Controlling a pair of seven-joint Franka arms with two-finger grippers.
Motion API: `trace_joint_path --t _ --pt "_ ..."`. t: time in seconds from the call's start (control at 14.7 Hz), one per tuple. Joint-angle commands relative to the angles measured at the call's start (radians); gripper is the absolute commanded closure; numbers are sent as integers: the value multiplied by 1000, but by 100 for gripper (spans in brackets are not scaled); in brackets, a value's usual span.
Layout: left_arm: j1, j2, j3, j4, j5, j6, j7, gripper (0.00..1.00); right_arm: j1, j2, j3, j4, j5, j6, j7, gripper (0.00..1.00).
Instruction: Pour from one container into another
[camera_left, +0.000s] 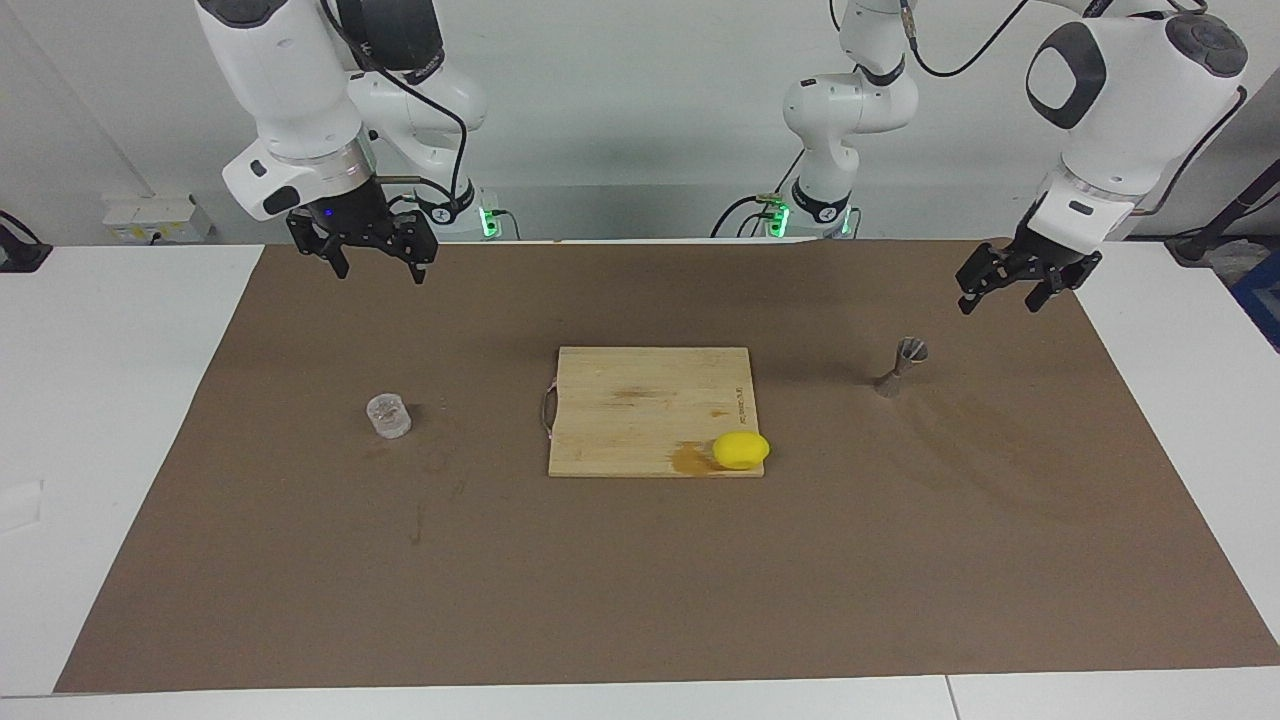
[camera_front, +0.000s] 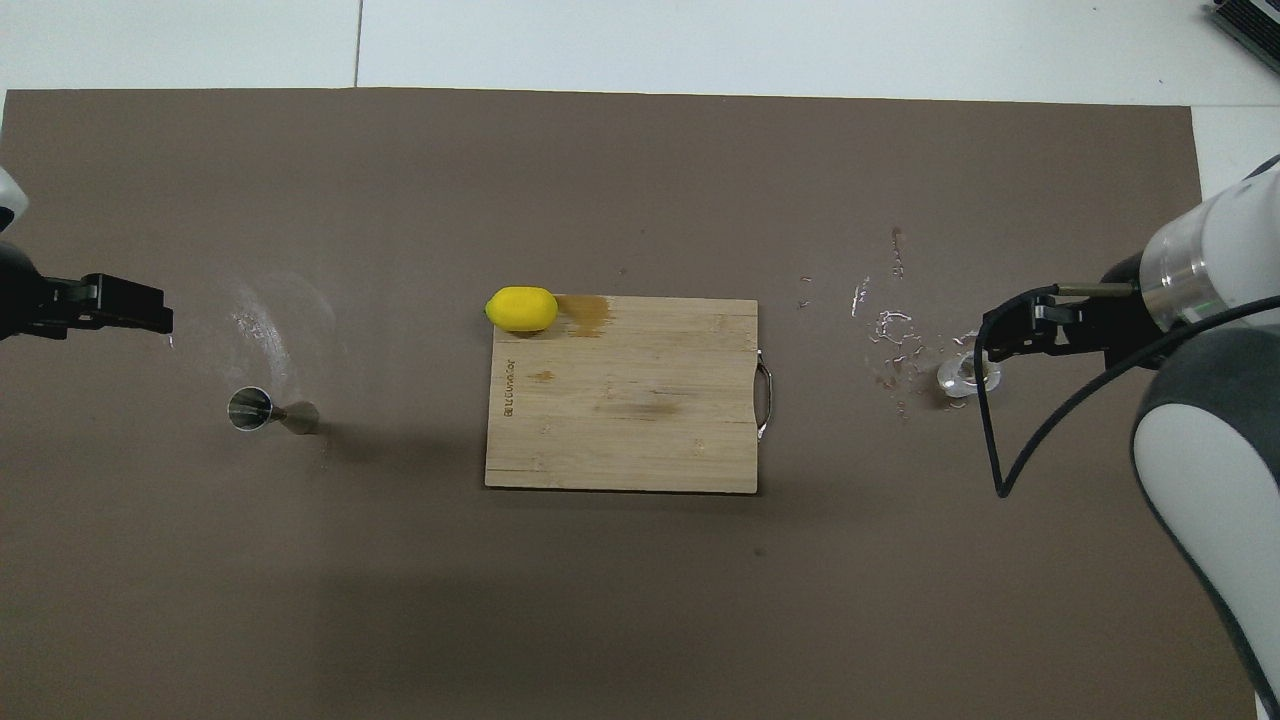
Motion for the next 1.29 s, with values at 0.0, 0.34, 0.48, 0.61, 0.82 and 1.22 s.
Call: trace_joint_path --t 0.0,0.34,0.48,0.61,0.82,1.22 --pt "-7 -39 0 -112 20 139 -7 0 -14 -15 4 -18 21 18 -19 0" --pt "-44 42 -2 -126 20 299 -128 0 -14 -15 4 -18 22 18 -19 0" --pt "-79 65 -3 -144 20 362 -197 0 -14 -15 4 -19 21 18 -19 0" --pt "-110 67 -3 -141 18 391 -228 0 -14 -15 4 -18 22 18 -19 0" --pt "-107 61 -5 -169 18 401 -203 0 -14 -15 4 -18 21 18 -19 0" --pt "-151 53 -5 -183 17 377 -217 0 -14 -15 4 -18 22 18 -19 0"
